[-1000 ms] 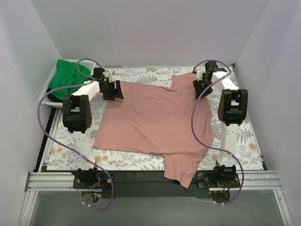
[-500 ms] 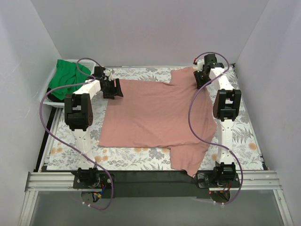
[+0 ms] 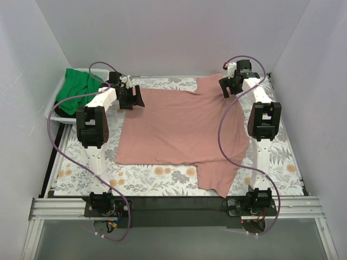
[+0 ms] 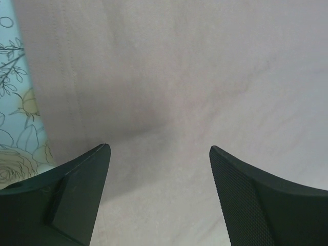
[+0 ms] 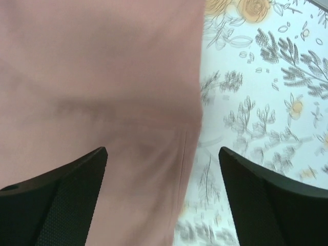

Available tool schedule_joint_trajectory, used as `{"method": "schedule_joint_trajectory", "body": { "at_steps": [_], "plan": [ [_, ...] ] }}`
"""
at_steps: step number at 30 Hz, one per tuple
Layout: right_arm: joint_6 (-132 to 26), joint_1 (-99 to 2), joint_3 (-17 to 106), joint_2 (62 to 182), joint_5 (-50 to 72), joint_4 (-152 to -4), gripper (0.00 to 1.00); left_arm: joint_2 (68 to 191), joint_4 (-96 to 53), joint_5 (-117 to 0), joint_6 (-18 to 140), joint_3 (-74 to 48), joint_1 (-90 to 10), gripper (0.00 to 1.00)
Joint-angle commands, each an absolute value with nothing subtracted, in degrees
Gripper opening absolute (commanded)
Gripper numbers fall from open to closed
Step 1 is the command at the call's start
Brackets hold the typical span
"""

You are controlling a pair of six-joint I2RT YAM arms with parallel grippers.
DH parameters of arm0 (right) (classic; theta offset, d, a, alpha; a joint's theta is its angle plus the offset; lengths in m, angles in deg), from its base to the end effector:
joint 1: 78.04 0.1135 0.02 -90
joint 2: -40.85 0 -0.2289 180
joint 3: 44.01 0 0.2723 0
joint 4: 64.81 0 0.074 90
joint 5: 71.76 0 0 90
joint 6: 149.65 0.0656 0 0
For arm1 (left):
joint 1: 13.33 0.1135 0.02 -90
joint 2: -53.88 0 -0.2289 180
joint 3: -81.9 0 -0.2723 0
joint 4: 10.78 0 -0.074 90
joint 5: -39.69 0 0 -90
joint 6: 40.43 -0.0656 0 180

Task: Fold and stack the t-shirts
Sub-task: Flatten the tshirt out

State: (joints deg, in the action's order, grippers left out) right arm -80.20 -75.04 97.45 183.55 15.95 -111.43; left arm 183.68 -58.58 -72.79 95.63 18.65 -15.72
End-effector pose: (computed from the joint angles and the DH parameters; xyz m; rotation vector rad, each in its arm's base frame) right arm 0.5670 0.0323 0.1428 -0.5094 2.3528 -0.0939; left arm 0.4959 -0.0458 0.1103 -0.8847 2.5873 -0.7862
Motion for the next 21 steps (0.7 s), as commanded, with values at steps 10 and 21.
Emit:
{"method": "schedule_joint_trajectory", "body": {
  "at_steps": [10, 21],
  "plan": [
    [-90.32, -73.91, 67.89, 137.82, 5.85, -131.20, 0.90, 152.87, -70.44, -87.05, 77.27, 3.18, -14.12, 0.82],
    [-85.75, -74.00, 28.86, 117.59, 4.79, -137.30, 0.73, 130.28, -77.04, -83.72, 64.96, -21.29, -13.68, 0.79]
  ]
}}
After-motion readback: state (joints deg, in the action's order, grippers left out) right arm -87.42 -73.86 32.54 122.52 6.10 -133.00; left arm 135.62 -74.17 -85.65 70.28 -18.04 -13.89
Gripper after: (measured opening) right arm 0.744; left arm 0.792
